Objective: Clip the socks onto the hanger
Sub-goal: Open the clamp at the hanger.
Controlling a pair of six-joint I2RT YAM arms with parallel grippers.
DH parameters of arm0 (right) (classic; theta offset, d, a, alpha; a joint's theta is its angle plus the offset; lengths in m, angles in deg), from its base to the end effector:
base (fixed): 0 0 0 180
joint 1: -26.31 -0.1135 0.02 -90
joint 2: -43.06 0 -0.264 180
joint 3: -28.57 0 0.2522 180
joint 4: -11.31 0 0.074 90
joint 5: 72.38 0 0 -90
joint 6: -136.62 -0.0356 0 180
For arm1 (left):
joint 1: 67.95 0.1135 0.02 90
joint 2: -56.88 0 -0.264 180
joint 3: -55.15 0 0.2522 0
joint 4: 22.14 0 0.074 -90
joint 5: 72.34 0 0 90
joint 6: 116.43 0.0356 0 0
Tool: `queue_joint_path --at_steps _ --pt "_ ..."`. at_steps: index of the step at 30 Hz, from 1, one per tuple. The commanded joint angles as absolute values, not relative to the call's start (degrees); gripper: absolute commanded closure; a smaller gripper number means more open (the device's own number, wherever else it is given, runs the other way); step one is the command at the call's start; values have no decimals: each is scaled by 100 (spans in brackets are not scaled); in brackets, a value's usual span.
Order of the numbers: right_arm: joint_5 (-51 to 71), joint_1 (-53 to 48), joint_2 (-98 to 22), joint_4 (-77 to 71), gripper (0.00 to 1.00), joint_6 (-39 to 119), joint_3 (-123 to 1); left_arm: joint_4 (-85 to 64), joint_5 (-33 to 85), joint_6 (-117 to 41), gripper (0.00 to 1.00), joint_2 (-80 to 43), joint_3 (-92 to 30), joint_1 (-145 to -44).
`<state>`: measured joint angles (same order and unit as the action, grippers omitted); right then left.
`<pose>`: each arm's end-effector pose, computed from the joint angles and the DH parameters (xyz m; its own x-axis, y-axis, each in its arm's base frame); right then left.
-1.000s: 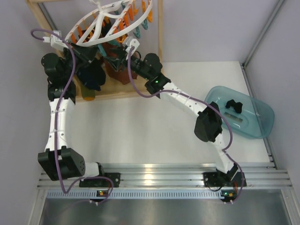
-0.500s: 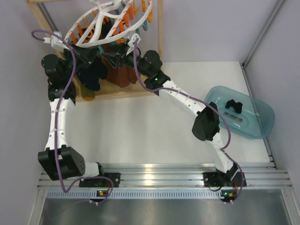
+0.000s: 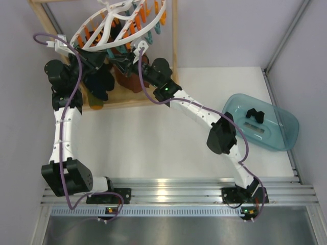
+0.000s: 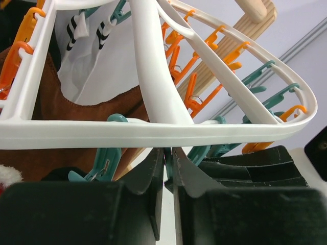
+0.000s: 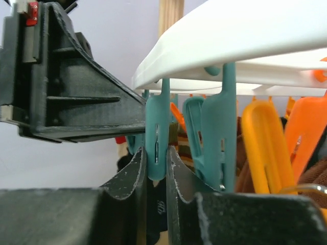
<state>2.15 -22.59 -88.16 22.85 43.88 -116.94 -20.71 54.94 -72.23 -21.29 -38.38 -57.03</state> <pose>0.3451 0.4100 0.4215 0.2438 0.3496 -0.9046 -0.8968 0.4364 -0.0731 0.3069 0.0372 0.4633 -0.1410 -0.6082 -0.7812 0.4668 0.6550 -0.5942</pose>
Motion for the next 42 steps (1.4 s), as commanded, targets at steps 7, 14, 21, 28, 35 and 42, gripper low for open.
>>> queue_joint_path --at_steps 7,14,21,28,35,42 --pt "487 -2264 -8816 2594 100 4521 -11976 -2288 5949 -7389 54 -1791 -3666 -5705" --pt "435 -2282 -8720 2743 100 4521 -11800 -2708 6152 -7739 49 -1721 -3517 -5687" --pt "233 -2291 -8518 2963 100 4504 -11449 -2920 5977 -7837 48 -1817 -3569 -5687" --pt "-93 -2291 -8368 3218 100 4319 -11176 -3026 5739 -7890 46 -2002 -3754 -5705" --pt "-75 -2291 -8333 3236 100 4179 -11211 -2640 5695 -7609 46 -2028 -3912 -5687" --pt "-110 -2291 -8298 3236 100 4012 -11237 -2262 5756 -7161 43 -1905 -3939 -5696"
